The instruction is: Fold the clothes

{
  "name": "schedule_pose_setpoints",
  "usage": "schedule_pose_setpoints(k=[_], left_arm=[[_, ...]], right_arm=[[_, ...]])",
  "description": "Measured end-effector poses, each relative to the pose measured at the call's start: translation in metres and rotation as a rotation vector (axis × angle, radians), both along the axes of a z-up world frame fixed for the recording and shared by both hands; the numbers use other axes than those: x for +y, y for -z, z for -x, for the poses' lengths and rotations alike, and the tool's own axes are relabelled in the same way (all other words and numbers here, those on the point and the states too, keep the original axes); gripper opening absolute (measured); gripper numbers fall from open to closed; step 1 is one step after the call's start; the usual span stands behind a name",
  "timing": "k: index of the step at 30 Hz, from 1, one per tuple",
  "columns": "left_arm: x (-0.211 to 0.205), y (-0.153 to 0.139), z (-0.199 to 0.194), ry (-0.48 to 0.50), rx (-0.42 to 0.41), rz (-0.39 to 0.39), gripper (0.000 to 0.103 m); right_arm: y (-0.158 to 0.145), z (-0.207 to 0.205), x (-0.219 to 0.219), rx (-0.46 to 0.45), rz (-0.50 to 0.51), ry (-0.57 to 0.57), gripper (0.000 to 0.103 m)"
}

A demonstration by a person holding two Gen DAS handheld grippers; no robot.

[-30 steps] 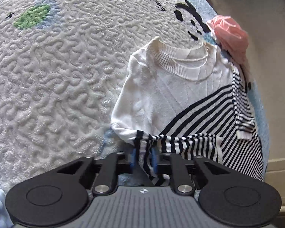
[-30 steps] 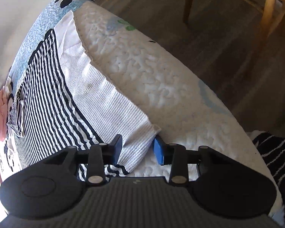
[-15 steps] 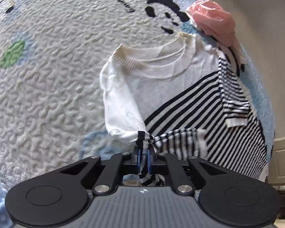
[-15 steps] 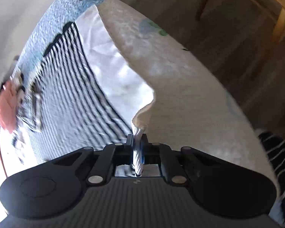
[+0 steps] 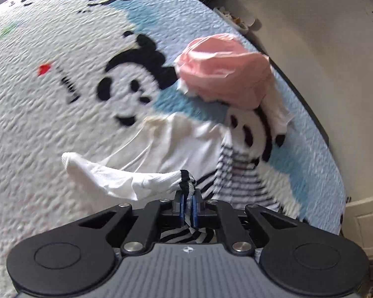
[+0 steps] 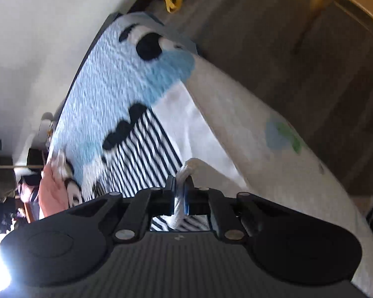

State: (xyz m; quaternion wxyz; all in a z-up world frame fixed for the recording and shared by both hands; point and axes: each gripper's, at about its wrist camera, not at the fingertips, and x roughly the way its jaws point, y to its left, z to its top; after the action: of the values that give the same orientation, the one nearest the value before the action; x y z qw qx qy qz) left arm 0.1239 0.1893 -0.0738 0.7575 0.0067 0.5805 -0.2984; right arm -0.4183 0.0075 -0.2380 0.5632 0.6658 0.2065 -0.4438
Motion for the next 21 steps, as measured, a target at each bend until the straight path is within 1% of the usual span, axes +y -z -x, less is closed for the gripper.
schedule_pose_setpoints(k=[5, 8, 10, 11, 13, 14, 15, 16, 17, 18, 19, 21], left_arm=[[-0.087, 0.017, -0.007, -0.055, -0.043, 0.026, 0.007], [-0.124, 0.040, 0.002, -0.098, -0.054, 0.048, 0.007], [-0.140, 0.059, 0.010, -0.133, -0.081, 0.025, 0.007], [-0.145, 0.066, 0.013, -0.148, -0.091, 0.029, 0.007], [-0.149, 0.079, 0.018, -0.160, -0.116, 0.041, 0.008], [-0.151, 0.083, 0.019, -0.169, -0.129, 0.049, 0.008], [-0.150, 0.086, 0.019, -0.184, -0.139, 0.065, 0.014], [-0.149, 0.089, 0.019, -0.199, -0.147, 0.082, 0.019], [-0.147, 0.090, 0.018, -0.224, -0.154, 0.112, 0.030], [-0.144, 0.090, 0.017, -0.247, -0.160, 0.143, 0.036], [-0.139, 0.088, 0.014, -0.264, -0.168, 0.182, 0.038], [-0.134, 0.082, 0.009, -0.292, -0.179, 0.210, 0.054]], right_arm=[[0.019, -0.021, -0.060, 0.033, 0.028, 0.039, 0.007], [0.039, -0.038, -0.086, 0.062, 0.023, 0.046, 0.007], [0.053, -0.046, -0.097, 0.079, 0.010, 0.053, 0.007], [0.059, -0.049, -0.102, 0.083, 0.004, 0.057, 0.008], [0.070, -0.050, -0.107, 0.078, -0.015, 0.068, 0.013], [0.074, -0.049, -0.109, 0.074, -0.027, 0.077, 0.020], [0.076, -0.045, -0.111, 0.078, -0.038, 0.099, 0.036], [0.076, -0.040, -0.112, 0.076, -0.036, 0.132, 0.040], [0.074, -0.036, -0.113, 0.068, -0.018, 0.156, 0.040], [0.071, -0.032, -0.115, 0.062, 0.009, 0.166, 0.038], [0.068, -0.029, -0.117, 0.055, 0.041, 0.174, 0.037], [0.058, -0.024, -0.118, 0.068, 0.111, 0.184, 0.037]])
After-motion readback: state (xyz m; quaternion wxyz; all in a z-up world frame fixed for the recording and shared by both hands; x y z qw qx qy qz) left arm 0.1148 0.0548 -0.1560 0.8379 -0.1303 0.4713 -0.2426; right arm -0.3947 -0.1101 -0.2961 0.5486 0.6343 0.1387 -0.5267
